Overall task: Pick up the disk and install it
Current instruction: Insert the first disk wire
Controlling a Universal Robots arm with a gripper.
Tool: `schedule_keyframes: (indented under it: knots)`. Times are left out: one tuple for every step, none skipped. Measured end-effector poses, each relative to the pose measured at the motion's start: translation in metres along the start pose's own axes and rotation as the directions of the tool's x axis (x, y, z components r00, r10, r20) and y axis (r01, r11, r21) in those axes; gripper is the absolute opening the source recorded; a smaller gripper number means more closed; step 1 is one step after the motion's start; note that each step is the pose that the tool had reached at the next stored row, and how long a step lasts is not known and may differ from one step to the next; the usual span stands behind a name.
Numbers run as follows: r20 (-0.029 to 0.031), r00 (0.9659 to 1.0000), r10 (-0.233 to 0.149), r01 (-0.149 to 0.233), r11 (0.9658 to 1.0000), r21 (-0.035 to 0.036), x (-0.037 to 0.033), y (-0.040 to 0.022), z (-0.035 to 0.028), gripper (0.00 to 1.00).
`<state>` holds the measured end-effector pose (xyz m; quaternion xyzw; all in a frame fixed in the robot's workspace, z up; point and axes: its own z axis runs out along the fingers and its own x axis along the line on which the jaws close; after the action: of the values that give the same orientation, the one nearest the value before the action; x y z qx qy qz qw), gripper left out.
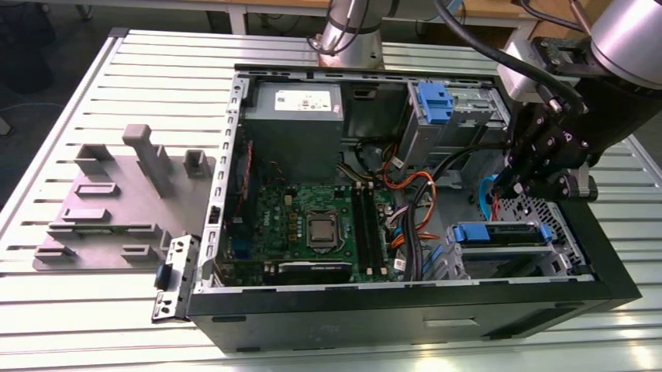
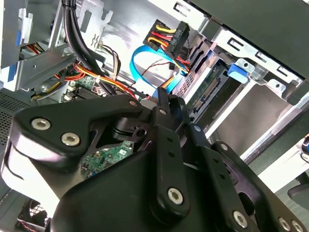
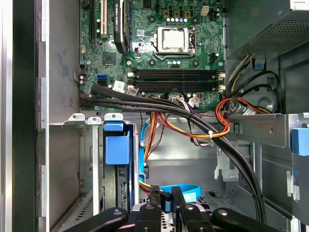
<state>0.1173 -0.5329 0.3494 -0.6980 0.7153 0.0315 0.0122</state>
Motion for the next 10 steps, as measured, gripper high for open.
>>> schedule_keyframes:
  knots:
    - [0.0001, 1.0000, 0.000, 0.000, 1.0000, 0.0000, 0.0000, 0.0000, 0.0000, 0.21]
    - [0.0001, 1.0000, 0.000, 0.000, 1.0000, 0.0000, 0.0000, 0.0000, 0.0001, 0.22]
    - [0.0001, 1.0000, 0.000, 0.000, 1.0000, 0.0000, 0.0000, 0.0000, 0.0001, 0.22]
    - [0.0001, 1.0000, 0.000, 0.000, 1.0000, 0.0000, 0.0000, 0.0000, 0.0001, 0.22]
    - [0.0001, 1.0000, 0.000, 0.000, 1.0000, 0.0000, 0.0000, 0.0000, 0.0001, 0.29]
    - [0.0000, 1.0000, 0.000, 0.000, 1.0000, 0.0000, 0.0000, 0.0000, -0.0004, 0.29]
    - [0.0002, 1.0000, 0.000, 0.000, 1.0000, 0.0000, -0.0001, 0.0001, -0.0016, 0.29]
    - [0.0001, 1.0000, 0.000, 0.000, 1.0000, 0.0000, -0.0004, 0.0001, -0.0034, 0.29]
    - [0.0001, 1.0000, 0.000, 0.000, 1.0000, 0.0000, -0.0007, 0.0002, -0.0050, 0.29]
    - [0.0001, 1.0000, 0.000, 0.000, 1.0000, 0.0000, -0.0009, 0.0002, -0.0062, 0.29]
